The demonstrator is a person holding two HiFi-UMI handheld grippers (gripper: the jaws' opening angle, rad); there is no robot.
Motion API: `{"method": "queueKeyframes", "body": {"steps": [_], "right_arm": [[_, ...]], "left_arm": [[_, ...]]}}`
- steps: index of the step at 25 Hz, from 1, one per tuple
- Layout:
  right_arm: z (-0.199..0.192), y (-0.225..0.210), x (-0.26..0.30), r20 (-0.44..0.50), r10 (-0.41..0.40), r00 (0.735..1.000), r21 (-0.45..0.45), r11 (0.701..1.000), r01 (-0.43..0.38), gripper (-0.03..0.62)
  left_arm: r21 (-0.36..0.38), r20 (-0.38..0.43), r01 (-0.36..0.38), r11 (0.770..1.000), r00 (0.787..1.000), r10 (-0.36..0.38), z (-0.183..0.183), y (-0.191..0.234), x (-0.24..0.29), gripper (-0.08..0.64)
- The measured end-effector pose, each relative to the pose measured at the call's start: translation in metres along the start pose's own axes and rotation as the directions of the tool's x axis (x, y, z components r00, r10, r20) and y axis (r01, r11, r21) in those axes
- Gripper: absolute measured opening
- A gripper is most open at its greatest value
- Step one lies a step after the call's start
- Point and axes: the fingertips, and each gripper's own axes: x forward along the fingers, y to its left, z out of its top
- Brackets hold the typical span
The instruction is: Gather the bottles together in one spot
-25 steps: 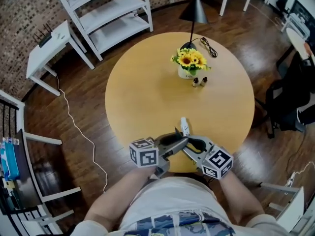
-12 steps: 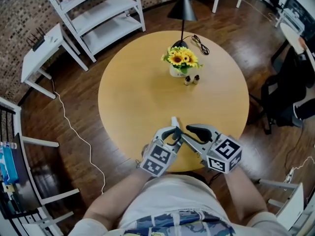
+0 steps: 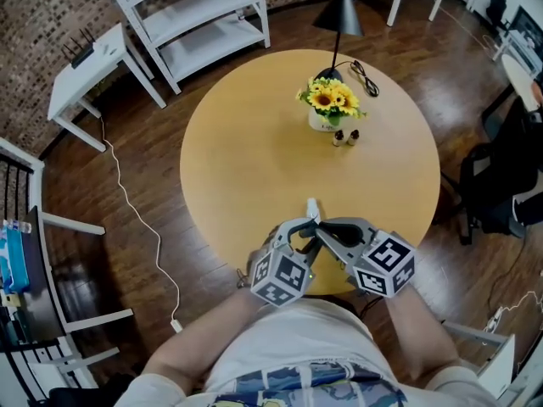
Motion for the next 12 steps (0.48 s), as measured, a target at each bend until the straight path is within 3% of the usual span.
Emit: {"method": "queueKeyframes", "body": {"steps": [6,12], "right_arm": [[0.01,-0.016,0.003,0.01,-0.004,1.0,-0.011,1.0,0.004,0.028],[0.027,-0.078,0.011,0.011,-0.112,0.994,-0.115,0.987,0.113,0.028]], "left_arm": [[-0.045,-0.052,-0.015,0.999,0.999,0.013,-0.019,0.01,-0.005,0.14],[-0.181,-0.09,-0.081,0.98,0.994,0.065,-0.047,0.036,-0.031,0.141]]}}
